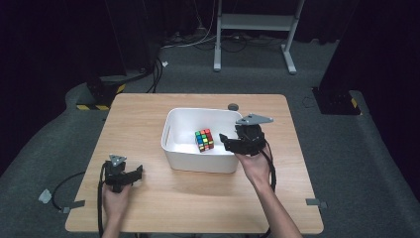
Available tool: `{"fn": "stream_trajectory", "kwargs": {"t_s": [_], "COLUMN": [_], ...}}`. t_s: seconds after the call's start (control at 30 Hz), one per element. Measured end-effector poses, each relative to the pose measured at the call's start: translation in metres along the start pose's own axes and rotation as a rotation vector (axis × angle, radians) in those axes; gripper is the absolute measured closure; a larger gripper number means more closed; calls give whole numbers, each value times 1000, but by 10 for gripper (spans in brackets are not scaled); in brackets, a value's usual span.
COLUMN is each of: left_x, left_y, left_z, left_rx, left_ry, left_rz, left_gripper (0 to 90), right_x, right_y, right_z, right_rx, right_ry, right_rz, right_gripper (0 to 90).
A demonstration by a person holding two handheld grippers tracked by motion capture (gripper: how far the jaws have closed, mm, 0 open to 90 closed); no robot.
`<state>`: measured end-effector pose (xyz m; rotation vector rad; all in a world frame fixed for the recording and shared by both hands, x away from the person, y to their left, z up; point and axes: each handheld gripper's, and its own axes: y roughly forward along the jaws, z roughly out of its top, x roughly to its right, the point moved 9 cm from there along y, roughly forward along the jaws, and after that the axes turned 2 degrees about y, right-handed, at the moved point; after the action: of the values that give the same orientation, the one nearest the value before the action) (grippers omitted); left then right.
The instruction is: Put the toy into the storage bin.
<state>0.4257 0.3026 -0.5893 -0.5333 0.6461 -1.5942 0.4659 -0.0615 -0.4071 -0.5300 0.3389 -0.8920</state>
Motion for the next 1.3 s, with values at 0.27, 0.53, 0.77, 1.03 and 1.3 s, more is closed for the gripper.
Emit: {"fn": "stream_trajectory", "kwargs": {"t_s": [0.27,0.53,0.77,1.03,1.3], "left_x": [0,0,0,0,0], "left_y": [0,0,0,0,0], "left_z": [0,0,0,0,0], "left_rx": [0,0,0,0,0], "left_ry": [0,0,0,0,0], "left_rz": [1,1,1,1,1], "left_gripper": [196,196,196,196,196], "right_x": [6,9,13,21,26], "right_y": [-4,-7,-12,-21,-27], "right_z": [-2,-3,-4,-4,-6], "right_rx": [10,18,28,54,65], "right_ry": [14,18,17,36,46], "right_rz": [-6,-10,-25,-26,-30], "right_gripper": [361,362,359,358,358]}}
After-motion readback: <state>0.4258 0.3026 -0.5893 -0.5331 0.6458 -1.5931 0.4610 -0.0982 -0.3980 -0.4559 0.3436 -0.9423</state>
